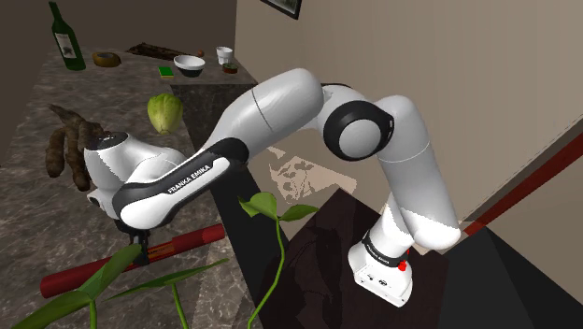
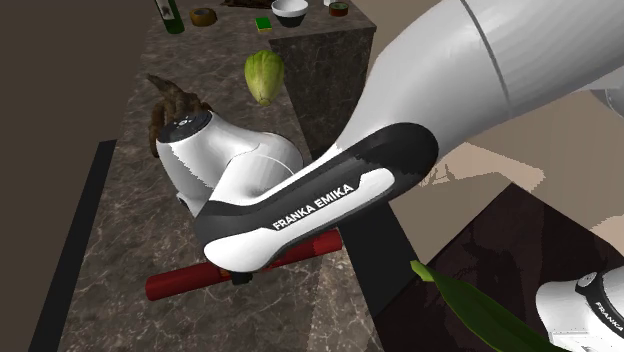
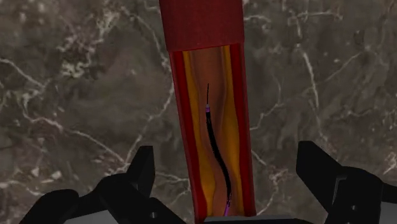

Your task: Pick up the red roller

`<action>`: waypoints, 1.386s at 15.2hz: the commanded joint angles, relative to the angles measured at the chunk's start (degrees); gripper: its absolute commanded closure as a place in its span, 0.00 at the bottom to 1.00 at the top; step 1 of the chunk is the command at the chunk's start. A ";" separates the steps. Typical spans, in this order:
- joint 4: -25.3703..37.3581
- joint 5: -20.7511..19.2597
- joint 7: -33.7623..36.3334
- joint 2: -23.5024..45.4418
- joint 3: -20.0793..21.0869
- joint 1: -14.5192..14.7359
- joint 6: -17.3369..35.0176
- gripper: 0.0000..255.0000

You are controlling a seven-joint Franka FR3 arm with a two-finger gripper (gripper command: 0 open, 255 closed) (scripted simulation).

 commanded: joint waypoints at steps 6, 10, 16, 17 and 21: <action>0.53 -0.49 -0.10 3.05 -0.43 0.37 2.52 0.00; 0.65 -0.49 -0.11 3.07 -0.43 0.37 2.42 1.00; 0.54 -0.50 -0.10 3.05 -0.43 0.37 2.52 1.00; 0.44 -0.42 -0.10 2.52 -0.35 0.30 2.08 1.00; 0.19 -0.10 -0.09 0.44 -0.03 0.06 0.27 1.00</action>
